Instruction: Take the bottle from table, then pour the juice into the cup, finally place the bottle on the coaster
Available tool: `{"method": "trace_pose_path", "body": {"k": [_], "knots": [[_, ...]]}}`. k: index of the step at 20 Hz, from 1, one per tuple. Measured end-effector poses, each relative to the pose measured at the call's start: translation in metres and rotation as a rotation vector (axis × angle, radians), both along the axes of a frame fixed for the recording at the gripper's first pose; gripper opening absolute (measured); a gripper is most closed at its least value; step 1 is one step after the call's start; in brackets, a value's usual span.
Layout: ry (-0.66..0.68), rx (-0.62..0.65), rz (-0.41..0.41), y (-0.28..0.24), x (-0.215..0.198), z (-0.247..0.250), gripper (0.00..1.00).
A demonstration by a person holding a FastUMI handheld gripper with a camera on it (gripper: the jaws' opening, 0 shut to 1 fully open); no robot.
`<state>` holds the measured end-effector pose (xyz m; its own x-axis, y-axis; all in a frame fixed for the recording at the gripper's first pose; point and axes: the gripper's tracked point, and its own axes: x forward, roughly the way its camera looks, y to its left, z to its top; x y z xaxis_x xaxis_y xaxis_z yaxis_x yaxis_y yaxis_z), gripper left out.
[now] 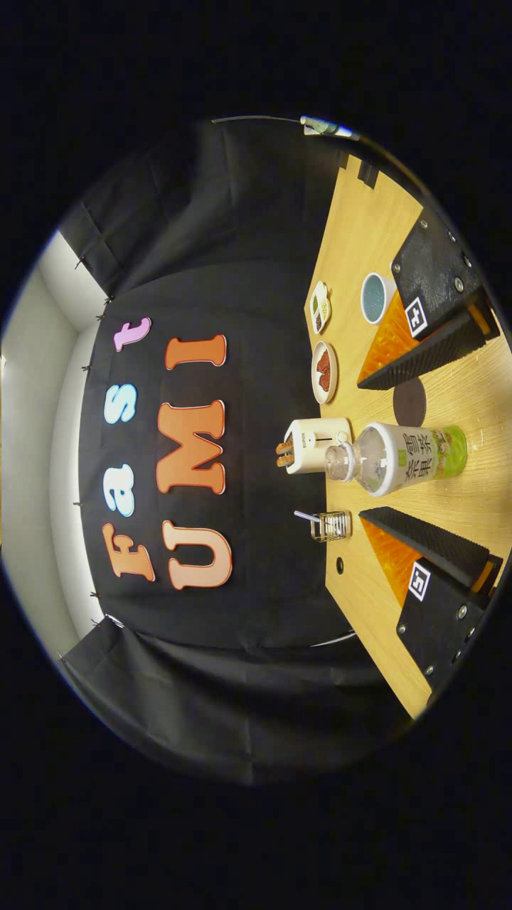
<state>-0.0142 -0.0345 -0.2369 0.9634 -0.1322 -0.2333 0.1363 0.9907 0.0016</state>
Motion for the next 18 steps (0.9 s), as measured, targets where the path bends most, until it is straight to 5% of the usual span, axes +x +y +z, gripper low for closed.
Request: {"method": "trace_pose_path", "body": {"k": [7, 14, 18], "knots": [[0.113, 0.021, -0.004, -0.004, 0.007, -0.061, 0.99], [0.130, 0.071, -0.017, -0.001, 0.018, -0.079, 0.67], [0.128, 0.088, -0.015, -0.004, 0.022, -0.078, 0.59]]}}
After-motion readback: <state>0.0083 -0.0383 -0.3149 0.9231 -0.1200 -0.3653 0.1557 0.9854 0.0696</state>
